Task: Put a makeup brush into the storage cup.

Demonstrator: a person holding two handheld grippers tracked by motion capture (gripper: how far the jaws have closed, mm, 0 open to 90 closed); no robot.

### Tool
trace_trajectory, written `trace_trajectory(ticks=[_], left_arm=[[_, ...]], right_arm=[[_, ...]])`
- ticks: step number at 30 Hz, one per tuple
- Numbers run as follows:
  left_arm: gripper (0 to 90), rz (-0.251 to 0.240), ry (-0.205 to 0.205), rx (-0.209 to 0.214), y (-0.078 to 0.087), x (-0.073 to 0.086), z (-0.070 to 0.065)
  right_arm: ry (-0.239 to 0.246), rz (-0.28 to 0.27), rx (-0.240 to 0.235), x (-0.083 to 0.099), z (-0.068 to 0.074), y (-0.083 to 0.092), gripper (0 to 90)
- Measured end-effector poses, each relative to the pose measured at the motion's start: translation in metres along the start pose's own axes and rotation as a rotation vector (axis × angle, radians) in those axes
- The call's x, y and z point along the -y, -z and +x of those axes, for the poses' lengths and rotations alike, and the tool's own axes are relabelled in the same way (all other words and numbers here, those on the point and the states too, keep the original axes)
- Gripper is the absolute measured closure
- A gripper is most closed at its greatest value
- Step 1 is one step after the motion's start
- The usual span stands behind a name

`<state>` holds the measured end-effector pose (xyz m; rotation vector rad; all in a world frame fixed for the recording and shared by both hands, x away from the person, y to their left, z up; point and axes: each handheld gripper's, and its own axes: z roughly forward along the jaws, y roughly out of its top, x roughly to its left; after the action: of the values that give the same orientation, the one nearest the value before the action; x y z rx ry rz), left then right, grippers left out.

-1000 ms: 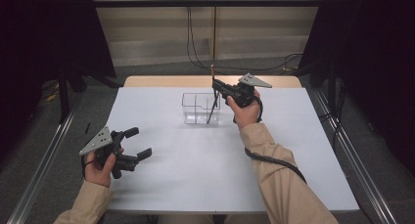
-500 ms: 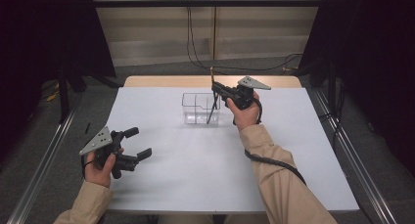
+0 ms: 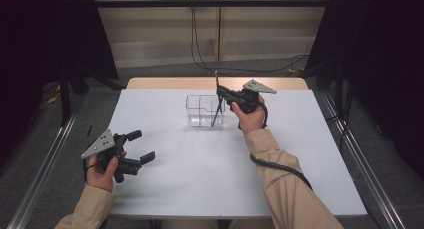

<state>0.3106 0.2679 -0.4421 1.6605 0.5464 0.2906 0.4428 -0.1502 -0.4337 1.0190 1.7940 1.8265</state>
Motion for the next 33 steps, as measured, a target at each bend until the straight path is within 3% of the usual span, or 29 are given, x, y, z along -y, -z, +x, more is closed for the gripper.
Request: trace_trajectory(ticks=[33], left_arm=[[2.2, 0.002, -0.002, 0.001, -0.0006, -0.0001, -0.0004]], right_arm=[[0.015, 0.020, -0.018, 0.0045, 0.0006, 0.0027, 83.3]])
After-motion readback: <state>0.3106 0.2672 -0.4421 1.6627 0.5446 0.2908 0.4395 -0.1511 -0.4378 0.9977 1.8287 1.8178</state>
